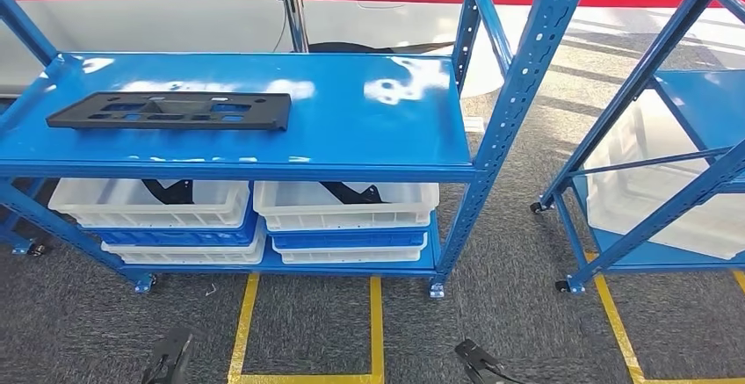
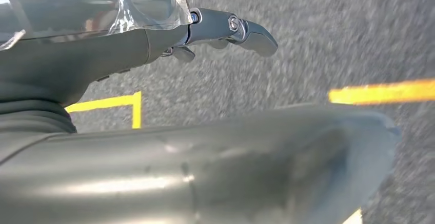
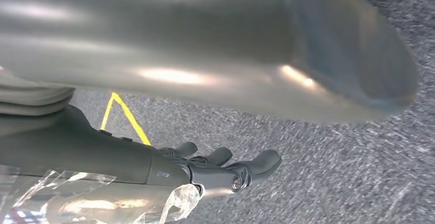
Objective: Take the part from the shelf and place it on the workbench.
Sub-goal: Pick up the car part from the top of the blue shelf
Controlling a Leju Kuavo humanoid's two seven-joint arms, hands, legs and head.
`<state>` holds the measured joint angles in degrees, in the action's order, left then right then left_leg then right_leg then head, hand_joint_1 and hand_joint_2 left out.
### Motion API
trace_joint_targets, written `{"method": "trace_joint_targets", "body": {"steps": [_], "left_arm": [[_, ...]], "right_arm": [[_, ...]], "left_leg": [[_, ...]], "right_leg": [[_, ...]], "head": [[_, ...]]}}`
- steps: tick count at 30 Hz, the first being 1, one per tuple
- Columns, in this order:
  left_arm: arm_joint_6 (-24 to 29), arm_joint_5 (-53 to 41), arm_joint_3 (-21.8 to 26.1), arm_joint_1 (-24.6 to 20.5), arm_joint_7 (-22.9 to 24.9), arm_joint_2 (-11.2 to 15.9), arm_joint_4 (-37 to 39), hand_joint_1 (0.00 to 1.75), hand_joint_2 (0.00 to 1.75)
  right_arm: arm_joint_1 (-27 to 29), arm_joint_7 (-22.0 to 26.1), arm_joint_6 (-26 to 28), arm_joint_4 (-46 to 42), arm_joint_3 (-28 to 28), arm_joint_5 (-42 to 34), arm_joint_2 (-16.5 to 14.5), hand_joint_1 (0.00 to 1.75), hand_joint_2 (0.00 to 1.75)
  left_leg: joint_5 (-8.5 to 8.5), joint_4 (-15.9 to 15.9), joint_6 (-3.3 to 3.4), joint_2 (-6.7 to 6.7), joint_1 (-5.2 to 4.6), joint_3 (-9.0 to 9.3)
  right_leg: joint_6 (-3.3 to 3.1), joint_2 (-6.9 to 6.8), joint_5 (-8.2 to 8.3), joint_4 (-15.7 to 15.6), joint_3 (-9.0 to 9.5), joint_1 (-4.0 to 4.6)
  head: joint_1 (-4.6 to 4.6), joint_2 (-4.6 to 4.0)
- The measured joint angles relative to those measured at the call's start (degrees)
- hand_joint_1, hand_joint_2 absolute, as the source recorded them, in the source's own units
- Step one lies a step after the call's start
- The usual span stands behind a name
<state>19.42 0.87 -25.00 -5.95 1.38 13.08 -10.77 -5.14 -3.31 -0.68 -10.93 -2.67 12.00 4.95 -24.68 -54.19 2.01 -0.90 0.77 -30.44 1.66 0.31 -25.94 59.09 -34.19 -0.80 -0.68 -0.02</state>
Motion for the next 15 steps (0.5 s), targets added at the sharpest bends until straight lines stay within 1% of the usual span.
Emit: {"method": "trace_joint_targets", "body": {"steps": [1,2,3,4,5,6,7,9,10,11,12,13,14,15], "left_arm": [[0.2,0.1,0.1,-0.1,-0.5,0.4,0.0,0.00,0.00],[0.3,0.1,0.2,-0.1,-1.0,0.7,0.0,0.00,0.00],[0.5,0.1,0.2,-0.1,-1.4,1.1,0.0,0.00,0.00],[0.6,0.0,0.2,-0.1,-1.8,1.4,0.0,0.00,0.00],[0.7,-0.2,0.1,-0.1,-2.0,1.7,0.0,0.00,0.00],[0.9,-0.4,0.1,-0.1,-2.2,2.1,0.0,0.00,0.00],[1.0,-0.6,0.1,-0.2,-2.4,2.5,0.0,0.00,0.00],[1.2,-0.8,0.1,-0.3,-2.8,3.4,0.0,0.00,0.00],[1.4,-0.9,0.1,-0.3,-3.0,3.8,0.1,0.00,0.00],[1.6,-0.9,0.1,-0.3,-3.2,4.2,0.1,0.00,0.00],[1.9,-1.0,0.1,-0.3,-3.5,4.7,0.1,0.00,0.00],[2.2,-1.2,0.1,-0.4,-4.0,5.3,0.1,0.00,0.00],[2.4,-1.3,0.1,-0.5,-4.5,6.0,0.1,0.00,0.00],[2.7,-1.2,0.1,-0.7,-5.0,6.8,0.1,0.00,0.00]], "right_arm": [[-0.1,0.0,0.0,0.0,0.0,0.0,0.1,0.00,0.00],[-0.1,-0.1,0.0,0.0,0.0,0.0,0.1,0.00,0.00],[-0.1,-0.2,0.0,0.1,0.0,0.0,0.1,0.00,0.00],[-0.1,-0.2,0.0,0.1,0.0,0.0,0.1,0.00,0.00],[-0.1,-0.3,0.0,0.1,0.0,0.0,0.1,0.00,0.00],[-0.1,-0.3,-0.1,0.1,0.0,0.0,0.0,0.00,0.00],[-0.1,-0.4,-0.1,0.1,0.0,0.0,0.0,0.00,0.00],[-0.1,-0.4,-0.2,0.1,0.0,0.1,-0.1,0.00,0.00],[-0.1,-0.5,-0.2,0.1,0.0,0.1,-0.1,0.00,0.00],[-0.1,-0.5,-0.2,0.1,0.1,0.2,-0.2,0.00,0.00],[-0.1,-0.5,-0.2,0.1,0.1,0.3,-0.2,0.00,0.00],[-0.1,-0.5,-0.3,0.1,0.1,0.4,-0.2,0.00,0.00],[-0.1,-0.5,-0.3,0.1,0.1,0.5,-0.2,0.00,0.00],[-0.1,-0.5,-0.3,0.1,0.1,0.5,-0.2,0.00,0.00]], "left_leg": [[-0.08,0.0,-0.19,0.00,-0.15,-0.02],[-0.14,0.0,-0.45,0.01,-0.24,-0.07],[-0.15,0.1,-0.76,0.03,-0.32,-0.10],[-0.22,0.1,-1.06,0.07,-0.25,-0.13],[-0.60,-0.2,-1.38,0.13,-0.15,-0.28],[-1.57,-1.6,-1.69,0.19,-0.08,-0.86],[-3.20,-4.4,-1.99,0.24,0.02,-2.08],[-7.09,-12.7,-2.53,0.30,0.14,-5.92],[-8.24,-16.2,-2.76,0.32,0.22,-7.66],[-8.24,-17.7,-2.96,0.35,0.35,-8.49],[-7.09,-16.7,-3.14,0.39,0.51,-8.16],[-5.02,-13.3,-3.27,0.45,0.68,-6.68],[-2.69,-8.6,-3.30,0.53,0.83,-4.54],[-0.94,-4.4,-3.18,0.59,0.81,-2.62]], "right_leg": [[-0.26,-0.07,0.85,-2.7,1.17,0.23],[-0.39,-0.13,1.06,-3.9,1.65,0.44],[-0.37,-0.17,1.10,-4.0,1.59,0.56],[-0.54,-0.18,1.24,-4.2,1.59,0.47],[-0.75,-0.19,1.38,-4.4,1.64,0.35],[-1.01,-0.20,1.51,-4.6,1.71,0.20],[-1.24,-0.23,1.62,-4.8,1.78,0.02],[-1.47,-0.14,1.58,-4.8,1.79,-0.05],[-1.52,-0.10,1.56,-4.8,1.82,-0.09],[-1.54,-0.04,1.52,-4.8,1.88,-0.14],[-1.52,0.00,1.48,-4.7,1.97,-0.19],[-1.43,0.05,1.41,-4.7,2.12,-0.22],[-1.29,0.12,1.32,-4.7,2.26,-0.23],[-1.09,0.18,1.20,-4.6,2.34,-0.09]], "head": [[-0.01,0.00],[-0.01,0.00],[-0.01,0.00],[-0.02,0.00],[-0.02,0.00],[-0.07,0.00],[-0.12,0.00],[-0.23,0.00],[-0.24,0.00],[-0.24,0.00],[-0.24,0.00],[-0.24,0.00],[-0.25,0.00],[-0.25,0.00]]}}
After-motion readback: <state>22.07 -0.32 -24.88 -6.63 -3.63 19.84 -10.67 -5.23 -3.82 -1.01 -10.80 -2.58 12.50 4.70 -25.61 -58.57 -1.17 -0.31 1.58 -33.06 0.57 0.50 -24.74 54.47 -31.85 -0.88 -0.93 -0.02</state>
